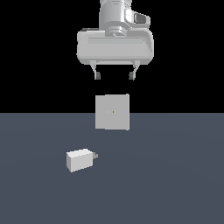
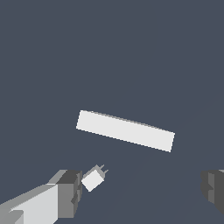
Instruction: Plug the charger into the wall socket.
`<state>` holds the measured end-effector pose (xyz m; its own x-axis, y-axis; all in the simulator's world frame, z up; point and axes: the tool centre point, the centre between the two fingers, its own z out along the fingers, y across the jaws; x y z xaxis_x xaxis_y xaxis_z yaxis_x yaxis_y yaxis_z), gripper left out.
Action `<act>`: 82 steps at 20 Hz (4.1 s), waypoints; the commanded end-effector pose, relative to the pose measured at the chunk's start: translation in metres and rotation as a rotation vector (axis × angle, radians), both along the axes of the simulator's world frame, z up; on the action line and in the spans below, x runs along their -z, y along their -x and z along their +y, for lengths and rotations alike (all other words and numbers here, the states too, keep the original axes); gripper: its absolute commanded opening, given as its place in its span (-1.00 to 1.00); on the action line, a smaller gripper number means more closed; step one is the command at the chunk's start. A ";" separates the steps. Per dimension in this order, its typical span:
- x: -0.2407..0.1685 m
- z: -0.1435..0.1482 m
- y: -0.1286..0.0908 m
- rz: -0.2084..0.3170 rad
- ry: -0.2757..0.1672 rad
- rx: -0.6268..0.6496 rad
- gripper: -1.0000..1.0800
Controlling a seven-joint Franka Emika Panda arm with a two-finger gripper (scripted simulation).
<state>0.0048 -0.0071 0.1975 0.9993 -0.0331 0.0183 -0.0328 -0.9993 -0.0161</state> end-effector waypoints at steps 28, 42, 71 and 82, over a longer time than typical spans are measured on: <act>0.052 0.017 0.050 -0.048 0.029 0.364 0.92; 0.091 0.038 0.077 -0.081 0.051 0.617 0.92; 0.136 0.068 0.096 -0.114 0.078 0.892 0.92; 0.174 0.068 0.097 -0.114 0.078 0.895 0.92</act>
